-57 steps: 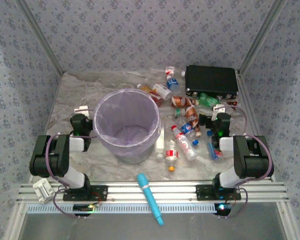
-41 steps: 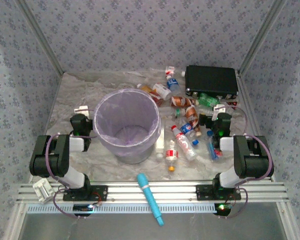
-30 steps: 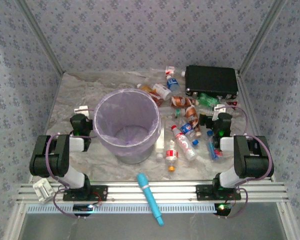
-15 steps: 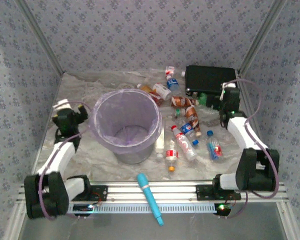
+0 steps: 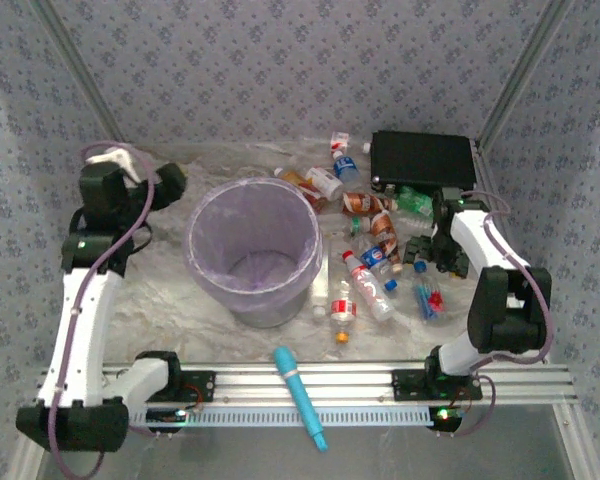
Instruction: Put the plastic bottles in the bin
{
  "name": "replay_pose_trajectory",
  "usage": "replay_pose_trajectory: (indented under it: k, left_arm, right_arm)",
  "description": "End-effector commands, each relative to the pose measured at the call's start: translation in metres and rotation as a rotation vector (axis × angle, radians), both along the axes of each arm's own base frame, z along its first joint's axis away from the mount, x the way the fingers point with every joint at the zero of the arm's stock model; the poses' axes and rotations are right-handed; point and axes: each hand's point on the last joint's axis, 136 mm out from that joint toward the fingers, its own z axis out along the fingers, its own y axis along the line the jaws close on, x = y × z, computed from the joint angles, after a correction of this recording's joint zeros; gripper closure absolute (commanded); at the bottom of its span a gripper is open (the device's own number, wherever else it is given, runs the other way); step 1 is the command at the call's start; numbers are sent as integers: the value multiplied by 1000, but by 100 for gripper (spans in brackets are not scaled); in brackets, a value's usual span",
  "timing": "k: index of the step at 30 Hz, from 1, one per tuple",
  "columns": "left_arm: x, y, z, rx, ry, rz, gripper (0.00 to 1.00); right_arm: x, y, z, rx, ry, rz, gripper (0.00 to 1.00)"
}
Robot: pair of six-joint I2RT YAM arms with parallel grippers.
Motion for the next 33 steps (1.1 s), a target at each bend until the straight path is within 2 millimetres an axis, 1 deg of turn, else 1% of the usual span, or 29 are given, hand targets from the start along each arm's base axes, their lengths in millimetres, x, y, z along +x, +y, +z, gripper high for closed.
replay_pose_trajectory:
  k: [1, 5, 8, 12, 14, 16, 22, 26, 28, 29, 31, 33]
  left_arm:
    - [-19, -49, -32, -29, 184, -212, 5]
    - [-23, -75, -50, -4, 251, -318, 5]
    - [-27, -85, -62, 32, 298, -370, 6]
    - [-28, -85, -76, 102, 342, -365, 8]
    - [-27, -85, -80, 108, 348, -361, 8]
    - [-26, -86, -82, 106, 348, -359, 10]
    - [-23, -87, -85, 110, 350, -358, 13]
    - [-21, -86, -88, 113, 347, -354, 14]
    - [-20, -85, -89, 122, 345, -349, 15]
    - [-20, -84, -88, 125, 343, -345, 16]
    - [-19, -84, -89, 129, 341, -344, 16]
    - [-19, -84, -89, 130, 340, -345, 16]
  right_arm:
    - [-22, 16, -11, 64, 118, 4, 1]
    - [-28, 22, -34, 67, 206, 31, 5]
    - [-29, 20, -43, 49, 235, 41, 11]
    - [-28, 15, -45, 20, 236, 38, 21]
    - [-27, 14, -40, 17, 222, 37, 29]
    - [-25, 12, -33, 11, 202, 31, 35]
    - [-16, 12, -1, 17, 119, 26, 49]
    - [-8, 14, 26, 30, 46, 28, 54]
    - [4, 13, 49, 22, -25, 37, 56]
    - [9, 16, 61, 30, -62, 46, 57]
    - [22, 29, 91, 63, -156, 79, 57]
    - [37, 50, 131, 93, -275, 141, 58]
